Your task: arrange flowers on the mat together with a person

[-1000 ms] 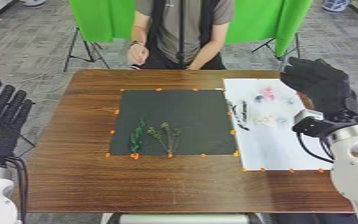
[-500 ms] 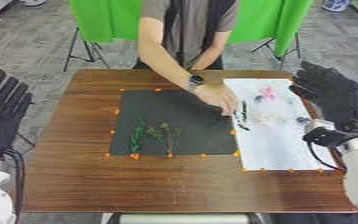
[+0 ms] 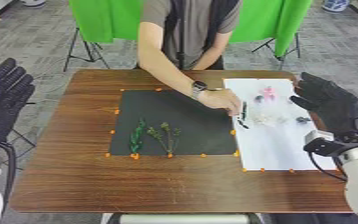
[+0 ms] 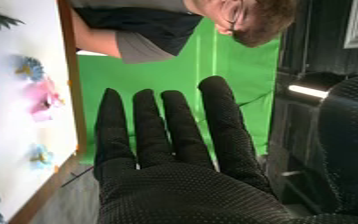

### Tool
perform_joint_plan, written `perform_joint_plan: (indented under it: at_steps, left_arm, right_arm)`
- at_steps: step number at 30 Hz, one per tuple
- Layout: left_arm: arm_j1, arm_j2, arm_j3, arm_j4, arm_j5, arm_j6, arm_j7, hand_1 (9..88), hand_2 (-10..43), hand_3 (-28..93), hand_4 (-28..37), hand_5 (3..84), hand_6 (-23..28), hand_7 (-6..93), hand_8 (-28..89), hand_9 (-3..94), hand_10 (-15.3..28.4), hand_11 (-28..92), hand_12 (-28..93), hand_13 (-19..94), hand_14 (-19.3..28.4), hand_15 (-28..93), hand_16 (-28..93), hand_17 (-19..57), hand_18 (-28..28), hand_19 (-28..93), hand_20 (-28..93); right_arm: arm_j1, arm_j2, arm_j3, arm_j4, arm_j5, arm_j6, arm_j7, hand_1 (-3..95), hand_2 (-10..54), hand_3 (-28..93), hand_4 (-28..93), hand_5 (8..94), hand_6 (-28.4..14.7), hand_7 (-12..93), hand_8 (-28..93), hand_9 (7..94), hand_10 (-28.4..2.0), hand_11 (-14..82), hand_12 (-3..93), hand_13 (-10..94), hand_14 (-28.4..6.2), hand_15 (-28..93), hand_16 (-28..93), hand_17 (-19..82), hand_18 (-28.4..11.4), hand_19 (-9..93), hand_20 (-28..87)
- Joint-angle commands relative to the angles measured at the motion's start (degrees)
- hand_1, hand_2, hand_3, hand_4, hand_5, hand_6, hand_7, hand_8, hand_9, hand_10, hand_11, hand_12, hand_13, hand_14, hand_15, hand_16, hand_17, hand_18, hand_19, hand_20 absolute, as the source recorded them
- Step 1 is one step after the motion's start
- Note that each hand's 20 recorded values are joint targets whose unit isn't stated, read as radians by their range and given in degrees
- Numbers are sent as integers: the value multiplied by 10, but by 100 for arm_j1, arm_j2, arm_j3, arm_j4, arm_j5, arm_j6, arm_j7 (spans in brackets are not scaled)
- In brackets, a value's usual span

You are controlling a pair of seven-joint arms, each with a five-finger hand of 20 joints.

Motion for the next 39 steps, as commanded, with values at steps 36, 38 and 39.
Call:
perform_joint_plan:
  at_steps: [36, 38, 39]
  left_arm:
    - [754, -1191, -117, -422, 320, 348, 297, 261, 120, 724, -283, 413, 70, 125, -100, 314, 135, 159, 64, 211, 114, 223, -76, -37, 96, 272, 93]
    - [737, -1181, -90, -421, 296, 347, 329, 260, 120, 725, -283, 413, 70, 124, -100, 315, 135, 160, 65, 211, 114, 223, -75, -37, 97, 272, 92]
    - [709, -1174, -71, -415, 300, 346, 313, 260, 119, 725, -283, 413, 69, 124, -99, 315, 135, 160, 66, 212, 114, 223, -75, -38, 97, 272, 92]
  right_arm:
    - [-179, -182, -140, -252, -991, -764, 442, 171, -12, 701, -197, 320, -49, 82, -59, 282, -177, 8, 180, 236, -162, 18, 282, 78, -167, 294, 121]
    - [-93, -109, -247, -266, -1430, -506, 427, 182, -21, 704, -197, 307, -49, 81, -57, 276, -176, 6, 181, 235, -161, 17, 282, 83, -159, 285, 117]
    - [-71, -66, -281, -281, -1778, -383, 445, 191, -31, 708, -198, 295, -49, 80, -57, 268, -176, 3, 183, 232, -159, 15, 282, 87, -150, 275, 113]
